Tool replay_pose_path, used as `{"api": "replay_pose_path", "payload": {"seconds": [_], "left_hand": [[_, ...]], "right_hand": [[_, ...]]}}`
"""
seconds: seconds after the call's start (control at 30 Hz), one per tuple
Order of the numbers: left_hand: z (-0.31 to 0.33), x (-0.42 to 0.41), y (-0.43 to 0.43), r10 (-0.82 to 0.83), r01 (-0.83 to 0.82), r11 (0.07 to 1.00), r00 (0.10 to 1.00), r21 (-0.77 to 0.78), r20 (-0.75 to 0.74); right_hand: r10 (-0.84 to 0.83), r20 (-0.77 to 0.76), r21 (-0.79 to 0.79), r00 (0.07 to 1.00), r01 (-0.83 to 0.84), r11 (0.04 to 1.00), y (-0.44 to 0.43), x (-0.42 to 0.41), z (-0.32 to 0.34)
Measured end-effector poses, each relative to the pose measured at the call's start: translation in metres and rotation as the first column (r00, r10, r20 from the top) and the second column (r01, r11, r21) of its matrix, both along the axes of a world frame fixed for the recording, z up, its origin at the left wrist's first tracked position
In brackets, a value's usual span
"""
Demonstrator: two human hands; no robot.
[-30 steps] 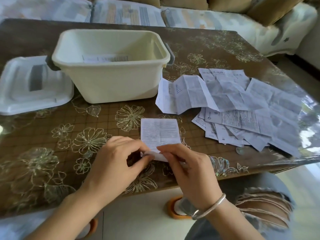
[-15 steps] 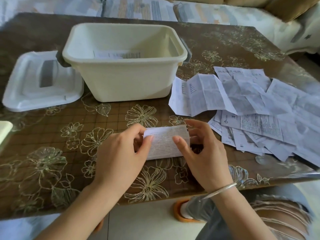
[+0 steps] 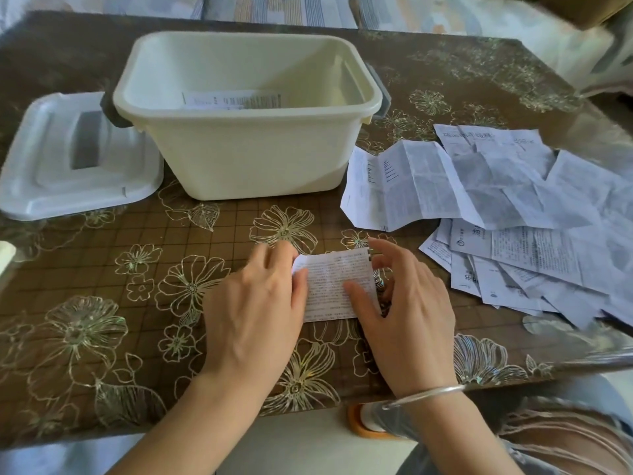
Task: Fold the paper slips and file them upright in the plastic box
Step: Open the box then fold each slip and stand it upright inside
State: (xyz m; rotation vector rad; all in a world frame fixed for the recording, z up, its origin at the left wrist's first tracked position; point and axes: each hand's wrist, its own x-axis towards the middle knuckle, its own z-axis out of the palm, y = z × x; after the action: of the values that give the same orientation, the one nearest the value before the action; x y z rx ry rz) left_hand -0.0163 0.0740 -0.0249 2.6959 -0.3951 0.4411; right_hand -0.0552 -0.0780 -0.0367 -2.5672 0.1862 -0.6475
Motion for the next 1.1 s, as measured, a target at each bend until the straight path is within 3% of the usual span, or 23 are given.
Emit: {"api": "replay_pose_path", "payload": {"seconds": [0.1,0.33,0.53,0.63,0.8,0.97,1.1], "left_hand": [[0.0,0.001,-0.003,0.019,-0.019,0.999,1.0,-0.031,0.018],[-0.005,0.001,-0.002,-0.074,0.051,0.982,0.99,0.183,0.117],[-0.003,0.013,0.018,-0.208,0.205,0.977,0.977,-0.058,-0.05],[-0.004,0.018,0.031,-0.299,0.29,0.954,0.945,-0.077,-0.137],[-0.005,0.021,0.041,-0.367,0.354,0.93,0.914,-0.102,-0.173],[-0.009,0.021,0.042,-0.368,0.363,0.93,0.922,-0.065,-0.12],[-0.011,0.022,0.042,-0.374,0.368,0.927,0.922,-0.068,-0.102]], "right_hand": [[-0.015,0.009,-0.03,1.0,0.015,0.999,0.002,-0.001,0.001],[0.04,0.018,-0.218,0.999,-0.035,0.975,0.0,0.001,-0.002],[0.101,-0.013,-0.206,0.995,-0.102,0.973,-0.008,-0.001,-0.001],[0.174,-0.055,-0.223,0.983,-0.182,0.958,-0.012,-0.003,0.001],[0.367,-0.101,-0.292,0.925,-0.38,0.877,-0.017,0.004,0.01],[0.52,-0.123,-0.209,0.845,-0.534,0.819,-0.021,0.016,0.014],[0.607,-0.044,-0.486,0.793,-0.548,0.681,-0.019,0.014,0.017]]}}
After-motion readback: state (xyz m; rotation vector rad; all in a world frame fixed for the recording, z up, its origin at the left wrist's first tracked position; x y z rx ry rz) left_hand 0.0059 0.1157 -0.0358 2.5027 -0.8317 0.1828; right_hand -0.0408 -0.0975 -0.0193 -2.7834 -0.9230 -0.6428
